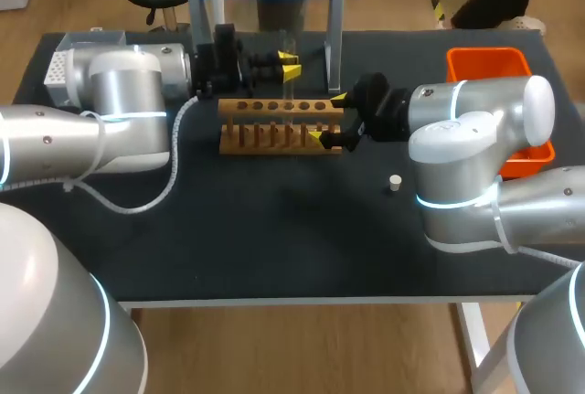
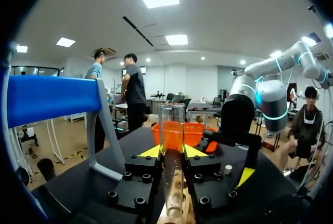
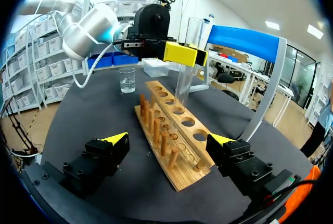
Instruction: Invert the test tube, pick up the pipette, mount the tip to pipette, aspirate from beaker and dispense into the tube, eject the tip, return the pipette, and cap with the stopper.
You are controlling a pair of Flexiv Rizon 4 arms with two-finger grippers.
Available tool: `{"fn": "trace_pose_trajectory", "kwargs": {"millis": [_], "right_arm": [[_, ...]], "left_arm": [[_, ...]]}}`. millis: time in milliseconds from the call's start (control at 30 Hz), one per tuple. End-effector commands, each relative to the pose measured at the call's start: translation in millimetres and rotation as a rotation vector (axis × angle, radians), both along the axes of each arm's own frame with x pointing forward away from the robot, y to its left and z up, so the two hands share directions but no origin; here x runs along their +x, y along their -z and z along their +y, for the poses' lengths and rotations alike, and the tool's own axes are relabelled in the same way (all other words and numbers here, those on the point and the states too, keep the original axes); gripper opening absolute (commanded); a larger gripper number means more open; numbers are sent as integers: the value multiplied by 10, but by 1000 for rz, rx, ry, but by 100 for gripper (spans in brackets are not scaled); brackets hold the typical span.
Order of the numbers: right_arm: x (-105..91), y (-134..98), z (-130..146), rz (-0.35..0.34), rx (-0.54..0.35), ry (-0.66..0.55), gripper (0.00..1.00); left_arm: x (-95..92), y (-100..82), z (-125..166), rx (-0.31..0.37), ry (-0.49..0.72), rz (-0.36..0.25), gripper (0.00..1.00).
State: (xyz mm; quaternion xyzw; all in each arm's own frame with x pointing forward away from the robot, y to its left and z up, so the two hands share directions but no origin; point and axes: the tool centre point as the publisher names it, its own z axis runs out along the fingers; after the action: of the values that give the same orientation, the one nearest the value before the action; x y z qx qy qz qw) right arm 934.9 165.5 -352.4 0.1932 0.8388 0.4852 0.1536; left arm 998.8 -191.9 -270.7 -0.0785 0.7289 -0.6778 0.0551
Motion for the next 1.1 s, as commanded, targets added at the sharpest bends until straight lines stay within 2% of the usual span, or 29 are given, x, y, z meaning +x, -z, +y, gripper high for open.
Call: {"fn": "trace_pose_trajectory", "kwargs": {"millis": [33, 1100], "right_arm": [[-3, 9, 4, -2, 2, 2, 100], [-3, 9, 4, -2, 2, 2, 100]], "left_arm": [[4, 20, 10, 6, -3, 2, 0], [9, 245, 23, 22, -6, 27, 0]]}}
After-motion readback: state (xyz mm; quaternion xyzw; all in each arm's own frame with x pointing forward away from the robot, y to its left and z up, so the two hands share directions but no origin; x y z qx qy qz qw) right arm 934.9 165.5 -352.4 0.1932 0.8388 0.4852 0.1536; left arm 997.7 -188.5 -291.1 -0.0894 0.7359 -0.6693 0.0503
